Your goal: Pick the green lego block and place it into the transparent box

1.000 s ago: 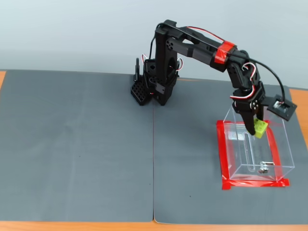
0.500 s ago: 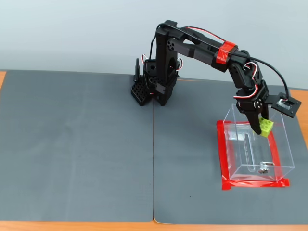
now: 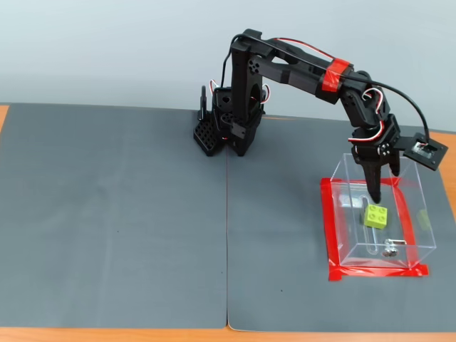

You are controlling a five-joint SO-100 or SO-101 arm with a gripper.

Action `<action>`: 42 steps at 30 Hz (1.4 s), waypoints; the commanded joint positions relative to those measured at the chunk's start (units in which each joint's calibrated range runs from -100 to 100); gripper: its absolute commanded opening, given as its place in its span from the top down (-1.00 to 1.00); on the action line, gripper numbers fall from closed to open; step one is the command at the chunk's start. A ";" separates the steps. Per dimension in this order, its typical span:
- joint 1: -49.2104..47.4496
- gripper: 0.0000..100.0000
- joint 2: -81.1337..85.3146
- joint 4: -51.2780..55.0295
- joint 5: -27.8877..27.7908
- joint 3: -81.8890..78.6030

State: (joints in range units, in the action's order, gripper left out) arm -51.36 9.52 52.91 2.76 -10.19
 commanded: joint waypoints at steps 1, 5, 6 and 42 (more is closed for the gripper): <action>0.82 0.58 1.38 -0.13 0.24 1.01; 3.51 0.91 7.91 -0.04 0.13 0.02; 4.33 0.95 9.26 0.31 0.13 0.02; 41.70 0.97 71.58 10.38 -0.28 -46.39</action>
State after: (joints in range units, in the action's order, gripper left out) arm -9.95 76.47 62.97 2.42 -53.84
